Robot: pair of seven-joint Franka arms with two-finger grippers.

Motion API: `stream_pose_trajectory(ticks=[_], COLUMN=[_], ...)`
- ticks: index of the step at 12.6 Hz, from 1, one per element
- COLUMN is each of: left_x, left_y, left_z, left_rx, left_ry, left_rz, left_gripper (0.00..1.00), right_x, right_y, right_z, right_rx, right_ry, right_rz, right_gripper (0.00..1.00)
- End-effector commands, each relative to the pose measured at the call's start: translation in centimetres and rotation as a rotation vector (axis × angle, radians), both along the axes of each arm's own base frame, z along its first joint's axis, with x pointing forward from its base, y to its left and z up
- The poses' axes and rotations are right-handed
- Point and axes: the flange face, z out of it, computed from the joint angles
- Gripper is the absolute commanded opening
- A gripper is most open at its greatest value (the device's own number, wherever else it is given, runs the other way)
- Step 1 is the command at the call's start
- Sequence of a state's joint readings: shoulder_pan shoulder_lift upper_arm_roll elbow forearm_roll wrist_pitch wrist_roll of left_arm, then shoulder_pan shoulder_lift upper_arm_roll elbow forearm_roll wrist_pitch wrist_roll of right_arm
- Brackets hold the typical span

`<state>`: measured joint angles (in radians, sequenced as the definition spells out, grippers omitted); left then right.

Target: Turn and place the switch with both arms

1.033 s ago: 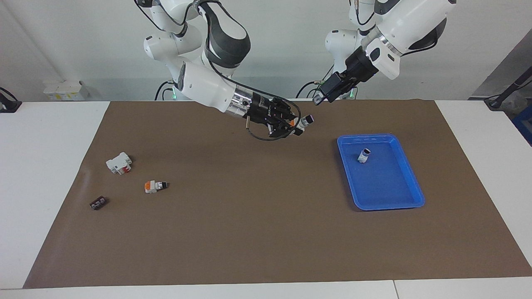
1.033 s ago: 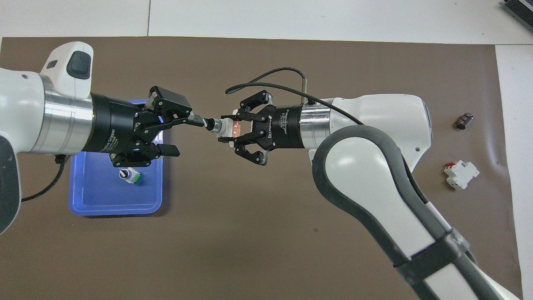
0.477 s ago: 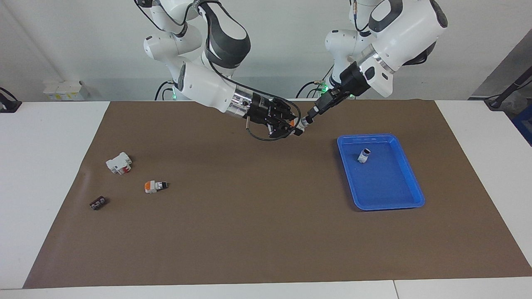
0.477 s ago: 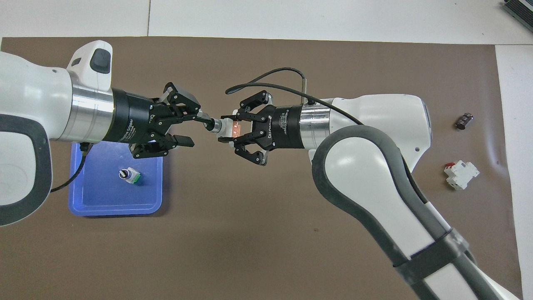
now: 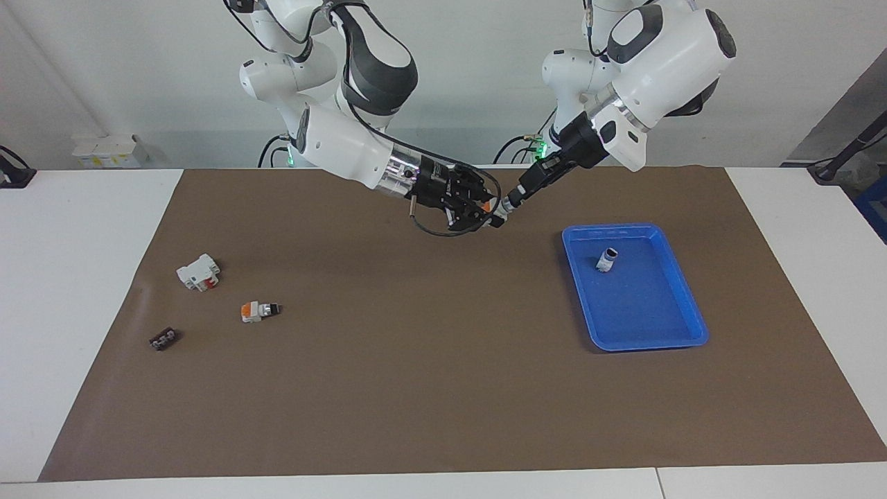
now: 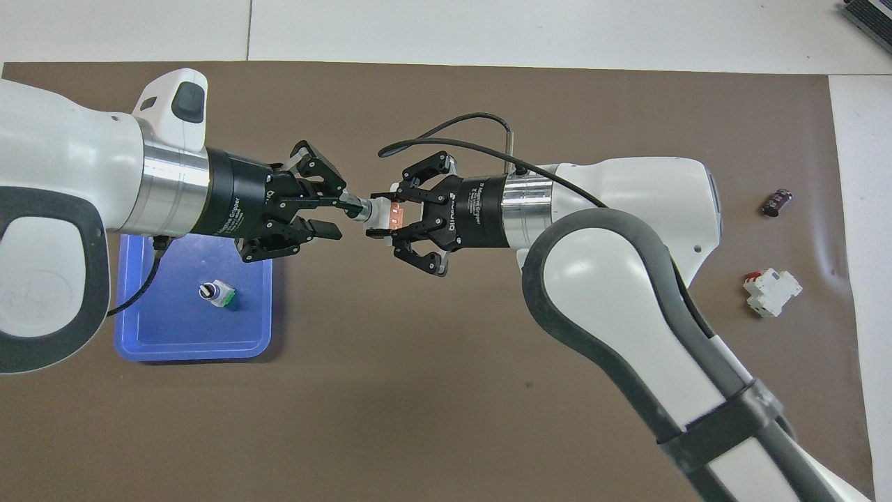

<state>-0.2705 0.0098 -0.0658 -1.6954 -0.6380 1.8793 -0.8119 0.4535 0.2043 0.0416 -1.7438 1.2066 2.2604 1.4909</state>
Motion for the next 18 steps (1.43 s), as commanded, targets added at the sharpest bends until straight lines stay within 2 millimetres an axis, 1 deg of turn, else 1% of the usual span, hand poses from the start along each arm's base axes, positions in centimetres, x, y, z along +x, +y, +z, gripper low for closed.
stream_pose_trajectory(ticks=[1, 3, 4, 5, 6, 7, 8, 10, 12, 14, 16, 18], left_x=[-0.6, -0.6, -0.6, -0.5, -0.4, -0.4, -0.6, -0.4, -0.3, -0.4, -0.1, 0.4], left_y=[-0.8, -0.8, -0.8, -0.7, -0.6, -0.6, -0.9, -0.9, -0.9, -0.7, -0.6, 0.4], left_z=[0.1, 0.1, 0.2, 0.1, 0.1, 0.1, 0.0, 0.1, -0.1, 0.0, 0.3, 0.2], left_rx=[-0.013, -0.013, -0.014, -0.015, -0.010, -0.004, -0.003, -0.004, -0.002, -0.001, 0.000, 0.025], left_ry=[-0.007, -0.019, -0.033, -0.051, -0.091, -0.135, -0.154, -0.176, -0.234, -0.252, -0.305, -0.406], left_rz=[-0.027, -0.040, -0.051, -0.064, -0.114, -0.165, -0.193, -0.193, -0.250, -0.275, -0.314, -0.434], left_gripper=[0.40, 0.27, 0.25, 0.20, 0.08, 0.02, 0.01, 0.01, 0.00, 0.00, 0.00, 0.00], right_x=[0.2, 0.2, 0.2, 0.2, 0.2, 0.2, 0.2, 0.2, 0.2, 0.2, 0.2, 0.3], right_y=[0.5, 0.4, 0.5, 0.4, 0.4, 0.4, 0.4, 0.4, 0.4, 0.4, 0.4, 0.3], right_z=[0.4, 0.4, 0.4, 0.4, 0.4, 0.4, 0.4, 0.4, 0.4, 0.5, 0.5, 0.5], right_rx=[0.011, 0.011, 0.011, 0.011, 0.011, 0.011, 0.011, 0.011, 0.011, 0.012, 0.012, 0.010], right_ry=[-0.004, -0.004, -0.004, -0.005, -0.005, -0.005, -0.003, -0.003, -0.003, -0.003, -0.003, -0.004], right_rz=[-0.012, -0.013, -0.012, -0.014, -0.014, -0.014, -0.014, -0.014, -0.014, -0.015, -0.016, -0.017], right_gripper=[0.00, 0.00, 0.00, 0.00, 0.00, 0.00, 0.00, 0.00, 0.00, 0.00, 0.00, 0.00])
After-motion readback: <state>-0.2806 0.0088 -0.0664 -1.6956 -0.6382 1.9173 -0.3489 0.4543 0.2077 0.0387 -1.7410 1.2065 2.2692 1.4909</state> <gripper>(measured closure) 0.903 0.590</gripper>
